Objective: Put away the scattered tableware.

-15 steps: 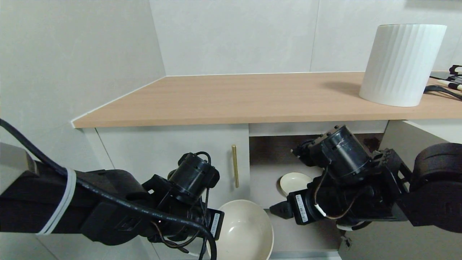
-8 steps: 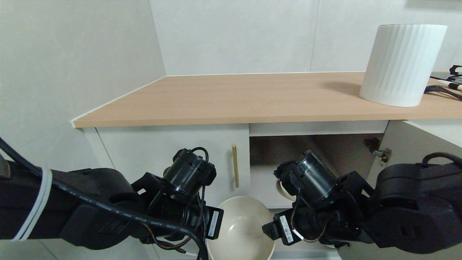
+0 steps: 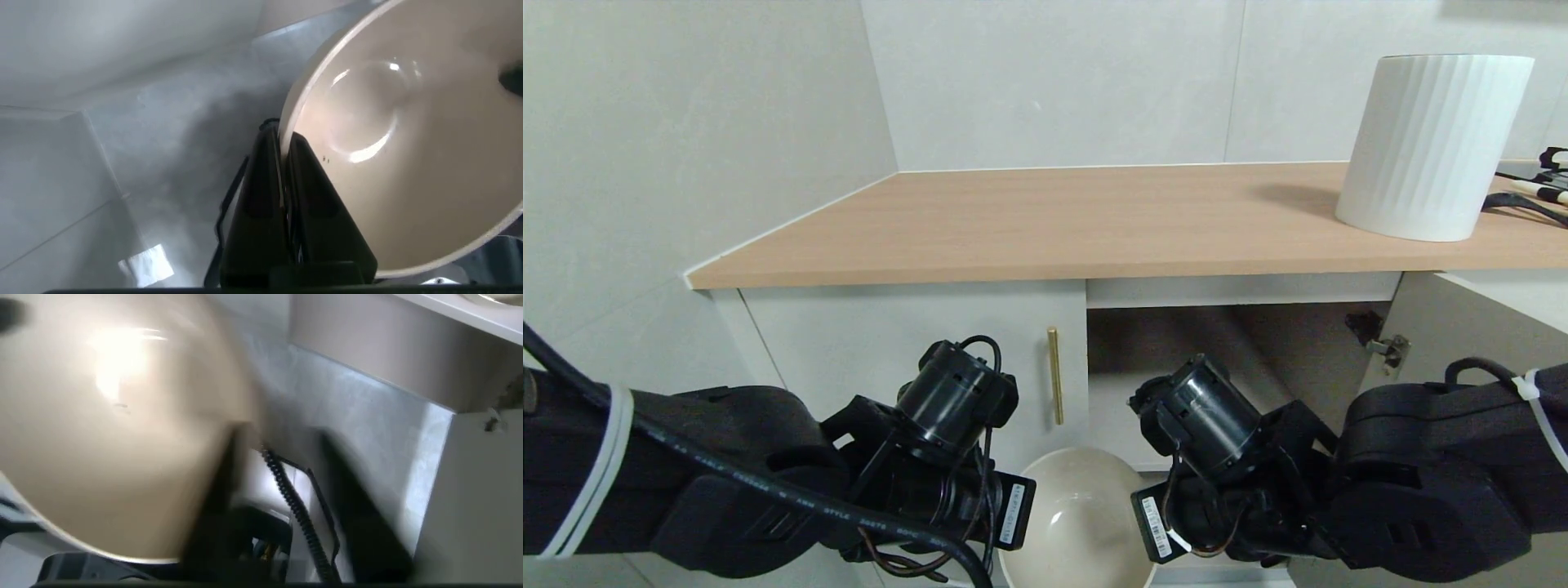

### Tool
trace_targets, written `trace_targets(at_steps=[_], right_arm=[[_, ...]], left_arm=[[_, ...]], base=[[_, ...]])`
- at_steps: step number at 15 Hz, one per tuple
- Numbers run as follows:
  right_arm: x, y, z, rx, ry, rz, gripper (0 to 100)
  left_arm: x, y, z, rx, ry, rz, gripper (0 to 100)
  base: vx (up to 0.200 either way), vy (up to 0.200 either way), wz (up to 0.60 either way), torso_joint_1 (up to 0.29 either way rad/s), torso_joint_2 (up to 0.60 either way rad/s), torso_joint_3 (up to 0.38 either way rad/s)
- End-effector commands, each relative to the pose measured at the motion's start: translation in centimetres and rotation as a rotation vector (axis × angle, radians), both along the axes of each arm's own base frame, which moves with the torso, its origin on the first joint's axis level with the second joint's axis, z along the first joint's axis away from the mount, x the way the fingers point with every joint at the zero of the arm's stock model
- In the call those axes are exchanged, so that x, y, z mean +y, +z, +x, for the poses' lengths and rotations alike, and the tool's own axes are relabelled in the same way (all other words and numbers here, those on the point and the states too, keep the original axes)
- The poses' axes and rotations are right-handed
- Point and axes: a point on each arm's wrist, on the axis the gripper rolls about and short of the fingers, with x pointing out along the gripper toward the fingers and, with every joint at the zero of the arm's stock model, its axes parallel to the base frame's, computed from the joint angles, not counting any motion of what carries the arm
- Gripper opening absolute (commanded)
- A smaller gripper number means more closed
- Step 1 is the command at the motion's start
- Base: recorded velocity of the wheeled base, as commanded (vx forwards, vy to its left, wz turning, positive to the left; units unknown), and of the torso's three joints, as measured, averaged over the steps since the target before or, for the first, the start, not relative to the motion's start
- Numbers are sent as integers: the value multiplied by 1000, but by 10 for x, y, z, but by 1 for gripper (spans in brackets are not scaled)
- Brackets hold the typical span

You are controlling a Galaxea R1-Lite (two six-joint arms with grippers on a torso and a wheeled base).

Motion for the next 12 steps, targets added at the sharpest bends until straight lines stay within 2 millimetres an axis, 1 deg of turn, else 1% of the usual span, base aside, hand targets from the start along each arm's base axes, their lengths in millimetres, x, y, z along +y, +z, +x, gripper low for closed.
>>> trace_targets(at_steps=[1,12], right_arm=[[-1,-2,0,4,-2,-9,0],[-1,-4,0,9,-3,-21,0]], left_arm=[[0,-2,1,6,3,9,0],[1,0,0,-1,7,2,0]], base=[[0,0,0,0,0,0],[0,0,0,0,0,0]])
